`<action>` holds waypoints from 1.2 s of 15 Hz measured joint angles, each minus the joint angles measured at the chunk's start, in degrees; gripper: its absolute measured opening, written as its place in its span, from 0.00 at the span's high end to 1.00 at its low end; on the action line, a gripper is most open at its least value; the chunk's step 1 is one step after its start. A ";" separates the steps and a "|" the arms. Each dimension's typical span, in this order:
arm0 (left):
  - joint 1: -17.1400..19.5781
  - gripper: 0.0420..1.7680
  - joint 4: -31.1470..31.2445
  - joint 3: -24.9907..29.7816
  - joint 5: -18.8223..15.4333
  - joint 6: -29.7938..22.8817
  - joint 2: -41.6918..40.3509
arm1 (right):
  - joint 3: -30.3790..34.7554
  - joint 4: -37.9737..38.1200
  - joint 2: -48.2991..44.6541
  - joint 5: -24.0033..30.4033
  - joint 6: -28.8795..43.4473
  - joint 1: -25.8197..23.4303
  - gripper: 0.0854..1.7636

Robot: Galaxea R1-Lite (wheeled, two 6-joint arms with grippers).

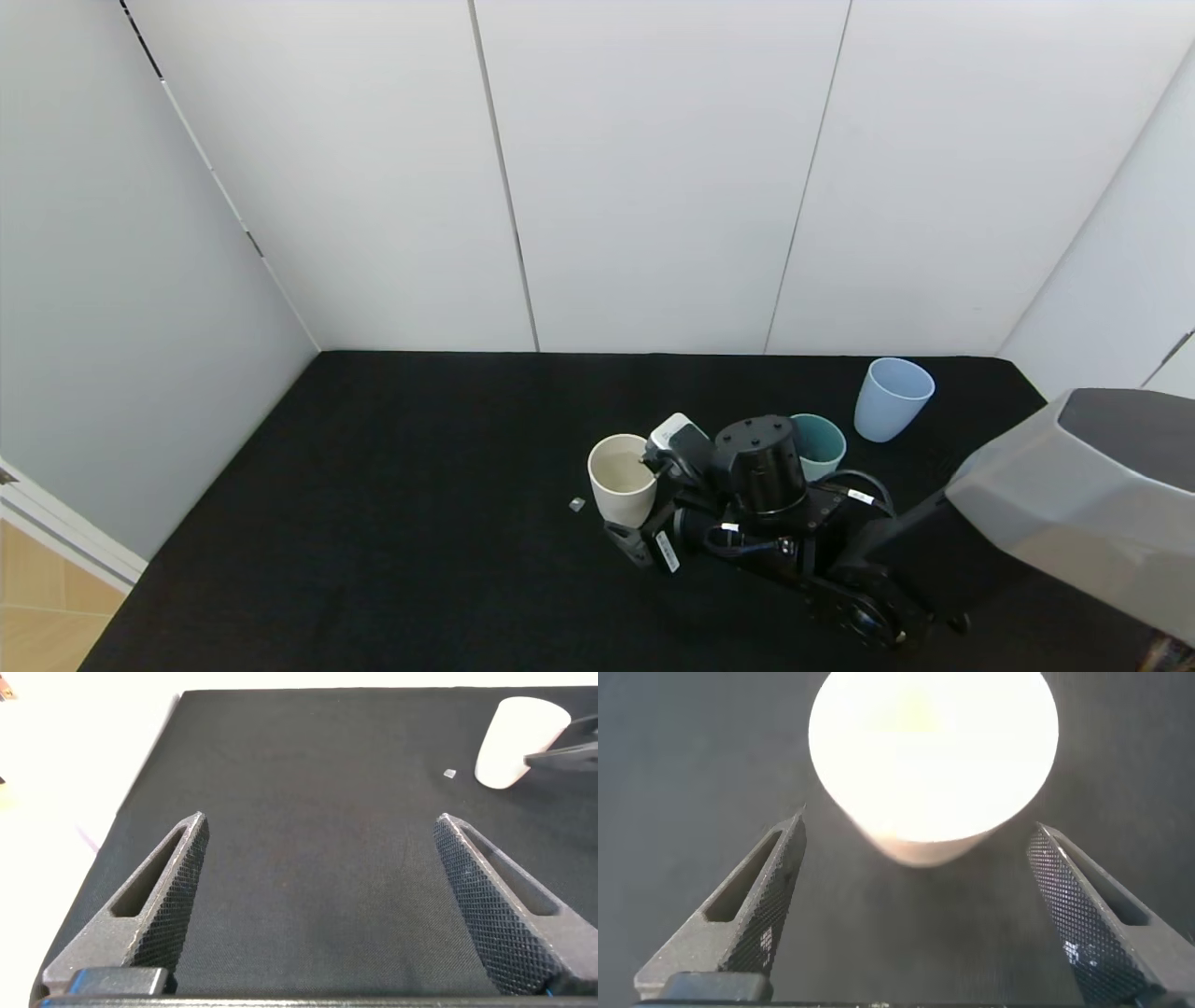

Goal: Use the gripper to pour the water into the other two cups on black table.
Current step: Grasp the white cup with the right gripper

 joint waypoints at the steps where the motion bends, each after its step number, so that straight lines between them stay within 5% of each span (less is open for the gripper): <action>1: 0.05 0.03 0.00 0.00 0.00 0.00 0.00 | -1.11 0.09 0.76 0.04 0.00 -0.02 0.03; 18: 0.02 0.03 0.02 0.00 0.00 0.02 0.00 | -10.78 0.26 6.64 -0.40 0.00 -0.83 0.03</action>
